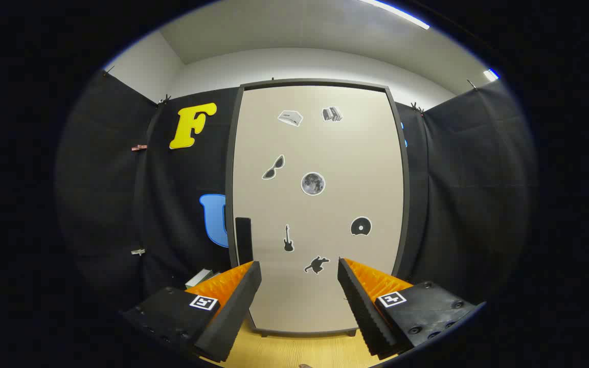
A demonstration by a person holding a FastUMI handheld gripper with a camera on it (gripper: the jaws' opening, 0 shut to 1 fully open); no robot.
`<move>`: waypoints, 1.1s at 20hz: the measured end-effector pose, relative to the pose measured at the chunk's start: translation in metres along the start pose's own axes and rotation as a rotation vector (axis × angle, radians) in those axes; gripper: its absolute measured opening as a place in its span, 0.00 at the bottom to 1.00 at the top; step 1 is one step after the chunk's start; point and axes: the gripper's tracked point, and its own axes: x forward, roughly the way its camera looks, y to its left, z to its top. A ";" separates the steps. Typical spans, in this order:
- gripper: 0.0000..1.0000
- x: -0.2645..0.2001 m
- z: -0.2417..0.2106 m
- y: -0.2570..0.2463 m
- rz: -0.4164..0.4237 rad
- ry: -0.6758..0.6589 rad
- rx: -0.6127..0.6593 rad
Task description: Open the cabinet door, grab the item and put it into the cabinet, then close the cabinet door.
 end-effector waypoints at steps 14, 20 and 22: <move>0.97 0.003 0.000 0.010 0.003 0.003 -0.006; 0.97 0.008 0.005 0.016 -0.002 -0.020 0.020; 0.97 0.013 0.005 0.023 0.006 -0.025 0.022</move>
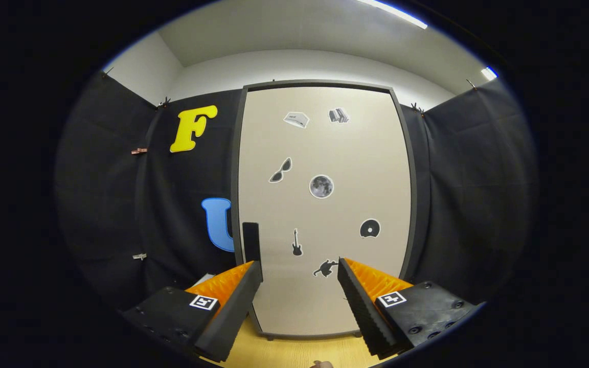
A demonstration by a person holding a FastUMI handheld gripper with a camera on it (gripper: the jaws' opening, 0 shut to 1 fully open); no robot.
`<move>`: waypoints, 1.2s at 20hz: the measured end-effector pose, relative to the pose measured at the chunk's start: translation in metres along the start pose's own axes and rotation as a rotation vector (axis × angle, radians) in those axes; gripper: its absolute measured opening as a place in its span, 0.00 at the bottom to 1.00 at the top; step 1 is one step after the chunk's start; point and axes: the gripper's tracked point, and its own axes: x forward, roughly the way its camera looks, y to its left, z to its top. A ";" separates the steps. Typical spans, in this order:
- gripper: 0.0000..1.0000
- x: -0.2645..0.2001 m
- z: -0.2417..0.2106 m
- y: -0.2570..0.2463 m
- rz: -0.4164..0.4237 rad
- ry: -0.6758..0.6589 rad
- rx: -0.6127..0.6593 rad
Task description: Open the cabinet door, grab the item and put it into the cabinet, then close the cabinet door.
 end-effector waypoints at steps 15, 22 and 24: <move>0.98 0.101 -0.061 0.075 0.052 0.064 -0.035; 0.92 0.128 -0.055 0.077 0.022 0.026 -0.040; 0.84 0.134 -0.051 0.075 0.013 0.015 -0.025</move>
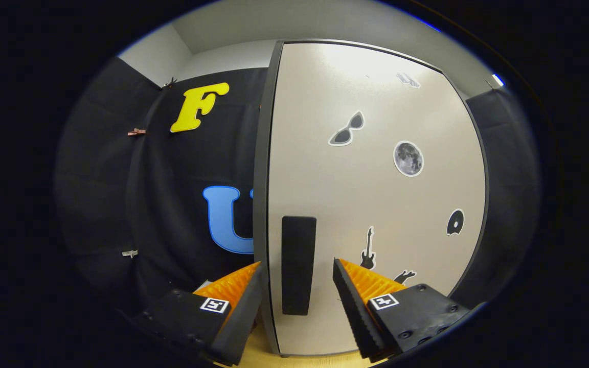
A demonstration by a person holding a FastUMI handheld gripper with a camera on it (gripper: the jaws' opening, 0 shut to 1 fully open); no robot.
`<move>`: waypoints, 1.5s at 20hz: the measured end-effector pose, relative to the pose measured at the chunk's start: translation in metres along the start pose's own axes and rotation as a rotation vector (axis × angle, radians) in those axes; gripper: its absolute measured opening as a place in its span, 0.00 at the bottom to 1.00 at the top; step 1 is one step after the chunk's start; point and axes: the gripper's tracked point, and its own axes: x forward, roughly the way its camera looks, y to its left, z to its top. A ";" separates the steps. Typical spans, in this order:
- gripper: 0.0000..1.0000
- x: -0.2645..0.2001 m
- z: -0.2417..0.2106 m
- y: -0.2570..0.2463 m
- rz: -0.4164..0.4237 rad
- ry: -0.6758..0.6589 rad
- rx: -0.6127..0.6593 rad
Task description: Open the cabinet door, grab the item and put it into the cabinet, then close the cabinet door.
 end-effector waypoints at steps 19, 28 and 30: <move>0.27 0.000 -0.002 0.004 -0.034 0.053 -0.031; 0.27 -0.103 0.002 -0.023 0.058 0.052 -0.049; 0.27 -0.120 0.004 -0.029 0.070 0.053 -0.046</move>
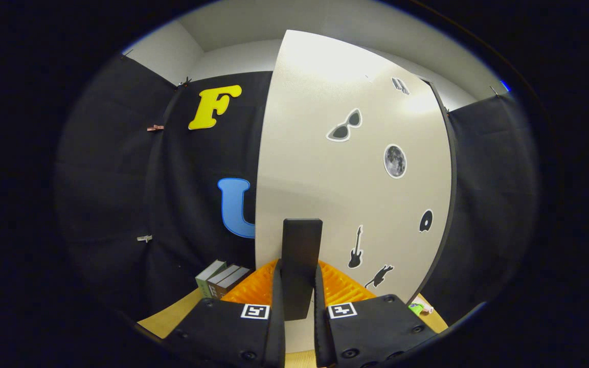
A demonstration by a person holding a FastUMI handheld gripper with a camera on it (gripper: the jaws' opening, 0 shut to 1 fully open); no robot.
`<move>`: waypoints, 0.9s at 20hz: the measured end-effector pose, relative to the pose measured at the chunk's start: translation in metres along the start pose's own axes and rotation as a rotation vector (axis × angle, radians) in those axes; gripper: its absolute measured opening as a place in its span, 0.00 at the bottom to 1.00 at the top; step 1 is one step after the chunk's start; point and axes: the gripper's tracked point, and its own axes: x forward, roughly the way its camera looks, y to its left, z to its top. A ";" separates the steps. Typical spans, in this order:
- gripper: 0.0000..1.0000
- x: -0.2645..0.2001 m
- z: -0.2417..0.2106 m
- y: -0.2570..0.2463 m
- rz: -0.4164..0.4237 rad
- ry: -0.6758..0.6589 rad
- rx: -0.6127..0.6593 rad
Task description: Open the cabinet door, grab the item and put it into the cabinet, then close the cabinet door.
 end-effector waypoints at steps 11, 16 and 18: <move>0.27 -0.109 -0.001 -0.070 0.176 0.015 -0.004; 0.26 -0.156 0.004 -0.127 0.221 0.013 0.002; 0.26 -0.168 0.004 -0.147 0.228 0.012 0.004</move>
